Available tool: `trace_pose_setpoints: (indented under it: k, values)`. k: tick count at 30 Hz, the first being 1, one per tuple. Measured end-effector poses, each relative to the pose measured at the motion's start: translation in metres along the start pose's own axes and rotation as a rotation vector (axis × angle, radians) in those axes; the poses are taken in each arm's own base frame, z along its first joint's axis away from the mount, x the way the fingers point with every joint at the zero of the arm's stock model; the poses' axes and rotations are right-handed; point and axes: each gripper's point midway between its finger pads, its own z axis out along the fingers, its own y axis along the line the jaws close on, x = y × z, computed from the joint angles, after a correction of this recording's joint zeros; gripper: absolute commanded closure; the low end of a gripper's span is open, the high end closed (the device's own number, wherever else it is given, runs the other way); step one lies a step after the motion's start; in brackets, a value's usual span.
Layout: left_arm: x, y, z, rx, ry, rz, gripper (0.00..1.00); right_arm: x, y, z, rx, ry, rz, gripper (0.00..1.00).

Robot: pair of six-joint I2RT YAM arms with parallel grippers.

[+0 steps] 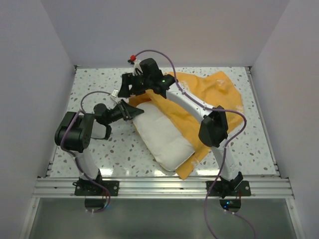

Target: Put the pillow into the pillowcase

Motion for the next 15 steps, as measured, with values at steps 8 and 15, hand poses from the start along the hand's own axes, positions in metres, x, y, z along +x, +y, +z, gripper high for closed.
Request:
trace_pose_setpoints:
  k: [8,15]
  values:
    - [-0.006,0.017,-0.028,-0.157,0.054,0.271,0.21,0.0,-0.073,-0.04,0.125,0.035,-0.046,0.09]
    - [-0.006,-0.045,-0.011,-0.223,0.203,0.935,0.12,0.033,-0.172,-0.219,0.491,0.086,-0.018,0.18]
